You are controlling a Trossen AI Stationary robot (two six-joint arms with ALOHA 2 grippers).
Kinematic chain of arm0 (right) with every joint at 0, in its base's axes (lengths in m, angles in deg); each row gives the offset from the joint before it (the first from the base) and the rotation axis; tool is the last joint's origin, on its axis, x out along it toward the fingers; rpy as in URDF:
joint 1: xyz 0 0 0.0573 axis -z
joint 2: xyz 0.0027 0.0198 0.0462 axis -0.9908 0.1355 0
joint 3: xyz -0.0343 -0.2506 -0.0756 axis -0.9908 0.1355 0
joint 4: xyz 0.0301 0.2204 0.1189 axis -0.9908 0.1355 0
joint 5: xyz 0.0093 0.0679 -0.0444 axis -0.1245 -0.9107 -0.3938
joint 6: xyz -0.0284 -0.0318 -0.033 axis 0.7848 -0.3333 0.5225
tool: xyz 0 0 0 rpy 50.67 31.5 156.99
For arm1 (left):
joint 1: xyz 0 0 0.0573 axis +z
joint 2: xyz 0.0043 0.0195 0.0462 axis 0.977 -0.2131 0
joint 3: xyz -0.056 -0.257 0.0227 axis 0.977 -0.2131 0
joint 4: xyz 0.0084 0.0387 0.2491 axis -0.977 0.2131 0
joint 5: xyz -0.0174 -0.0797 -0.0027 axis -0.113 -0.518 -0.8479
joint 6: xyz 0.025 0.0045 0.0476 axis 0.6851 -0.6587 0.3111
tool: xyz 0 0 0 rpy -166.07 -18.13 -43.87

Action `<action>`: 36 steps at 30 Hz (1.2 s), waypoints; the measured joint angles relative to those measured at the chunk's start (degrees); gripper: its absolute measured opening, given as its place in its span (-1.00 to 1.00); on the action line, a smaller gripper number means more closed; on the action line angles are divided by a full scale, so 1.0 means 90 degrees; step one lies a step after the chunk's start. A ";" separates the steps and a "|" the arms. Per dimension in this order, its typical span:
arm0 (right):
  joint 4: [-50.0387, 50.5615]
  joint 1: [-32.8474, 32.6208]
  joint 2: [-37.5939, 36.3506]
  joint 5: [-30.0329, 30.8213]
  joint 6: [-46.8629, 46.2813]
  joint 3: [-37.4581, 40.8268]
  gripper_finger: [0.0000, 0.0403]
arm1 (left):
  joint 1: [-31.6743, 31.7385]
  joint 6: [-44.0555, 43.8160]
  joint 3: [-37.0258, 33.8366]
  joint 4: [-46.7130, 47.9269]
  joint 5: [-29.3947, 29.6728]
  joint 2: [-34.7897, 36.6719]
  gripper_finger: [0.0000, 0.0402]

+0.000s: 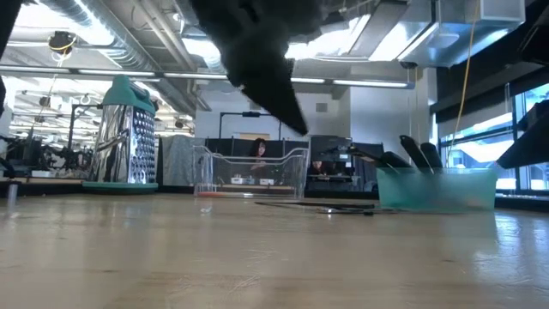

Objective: Pick & Place Kitchen Items
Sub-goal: Put the black table knife into the transparent bin

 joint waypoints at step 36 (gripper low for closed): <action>-0.0098 0.0631 0.0000 -0.0571 0.0945 0.0000 0.39 | 0.2763 0.1569 -0.0583 -0.1482 -0.5179 0.0376 -0.29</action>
